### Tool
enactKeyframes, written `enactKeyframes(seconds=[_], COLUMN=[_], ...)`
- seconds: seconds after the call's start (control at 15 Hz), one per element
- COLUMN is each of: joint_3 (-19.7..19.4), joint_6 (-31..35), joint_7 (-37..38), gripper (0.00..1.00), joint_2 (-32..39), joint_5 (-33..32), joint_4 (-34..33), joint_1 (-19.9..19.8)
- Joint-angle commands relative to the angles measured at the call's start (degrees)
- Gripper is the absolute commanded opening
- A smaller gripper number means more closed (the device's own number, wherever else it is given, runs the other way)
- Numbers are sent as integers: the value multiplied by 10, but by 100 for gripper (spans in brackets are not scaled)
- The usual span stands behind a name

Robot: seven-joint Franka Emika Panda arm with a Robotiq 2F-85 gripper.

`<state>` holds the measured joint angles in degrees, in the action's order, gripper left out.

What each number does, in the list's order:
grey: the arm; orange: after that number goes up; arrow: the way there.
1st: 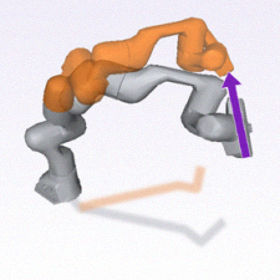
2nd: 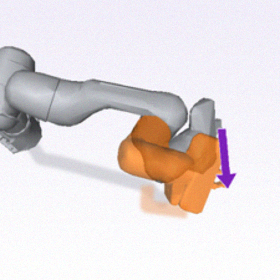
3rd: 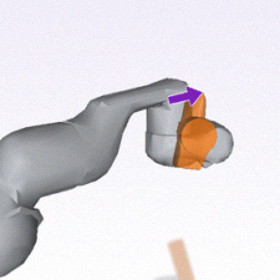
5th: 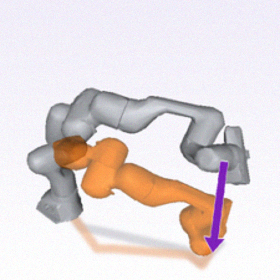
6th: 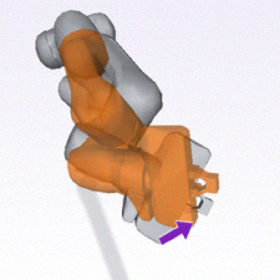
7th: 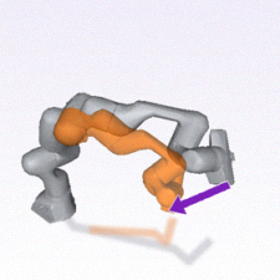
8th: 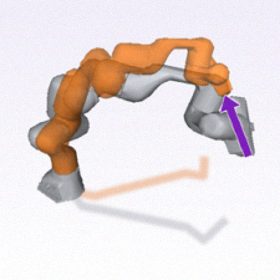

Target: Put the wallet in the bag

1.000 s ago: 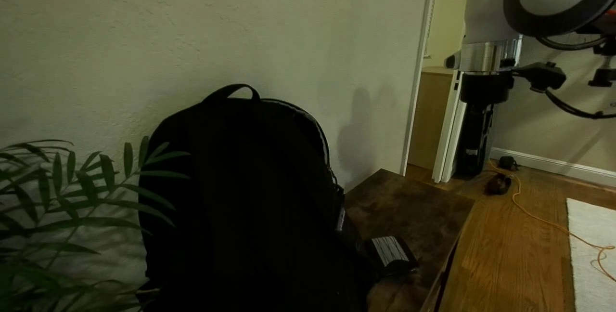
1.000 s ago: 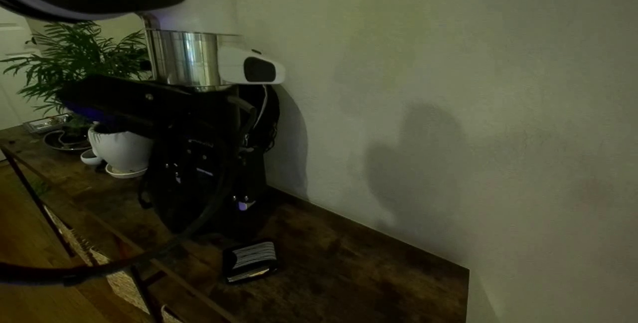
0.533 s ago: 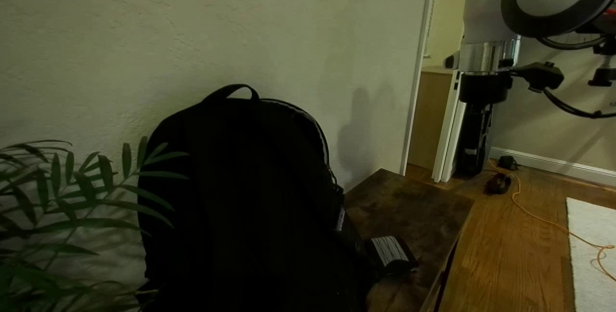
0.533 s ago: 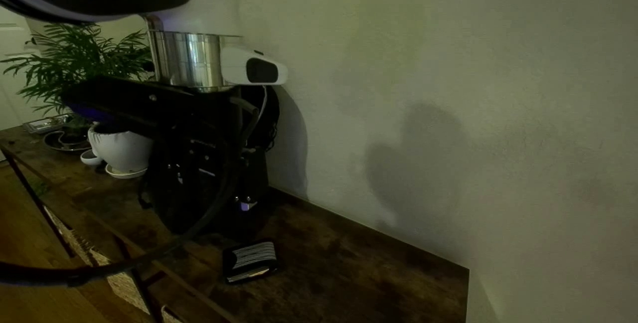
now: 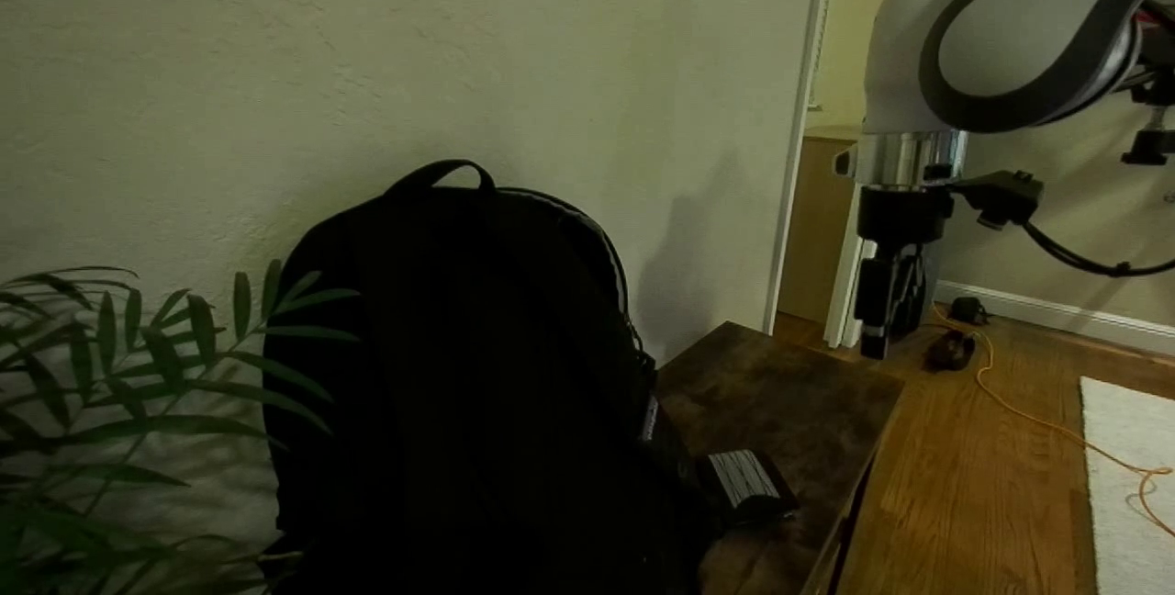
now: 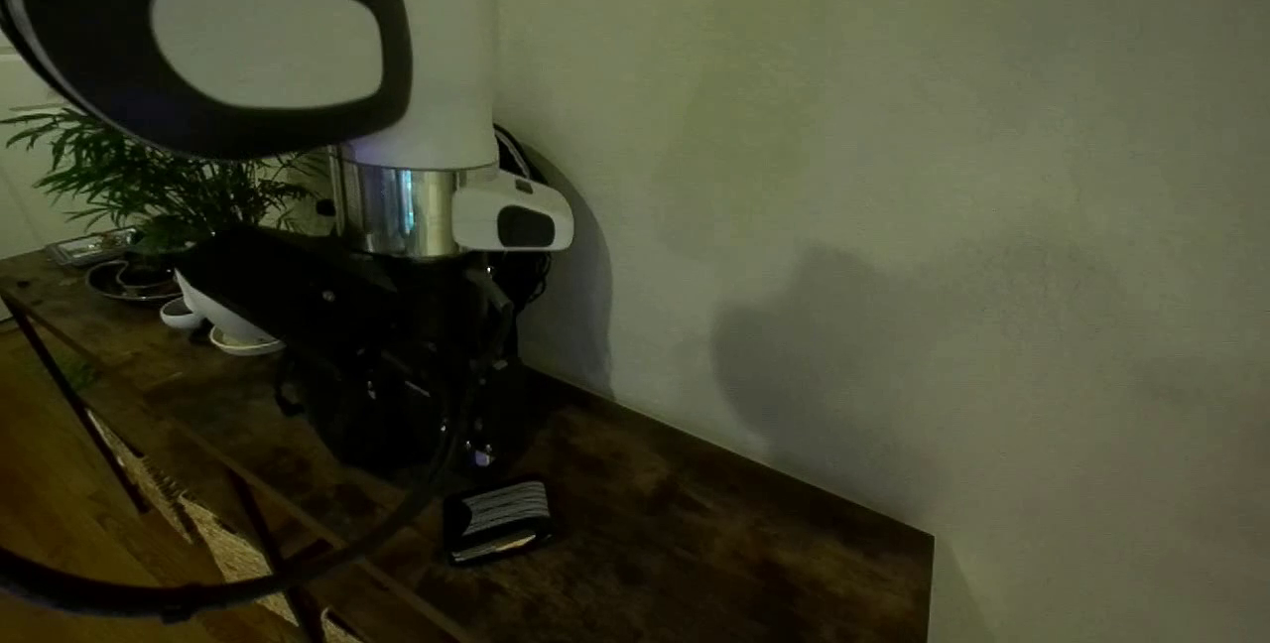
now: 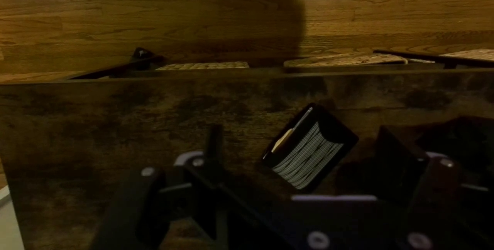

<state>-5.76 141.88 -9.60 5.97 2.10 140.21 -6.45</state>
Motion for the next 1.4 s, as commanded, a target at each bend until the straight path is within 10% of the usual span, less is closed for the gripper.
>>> enactKeyframes(seconds=[0.0, 1.33], joint_3=[11, 32], joint_6=[43, 123], joint_7=[19, 45], gripper=[100, 100], joint_2=[46, 135], joint_5=[41, 63], joint_4=[-10, -29], joint_1=[1, 0])
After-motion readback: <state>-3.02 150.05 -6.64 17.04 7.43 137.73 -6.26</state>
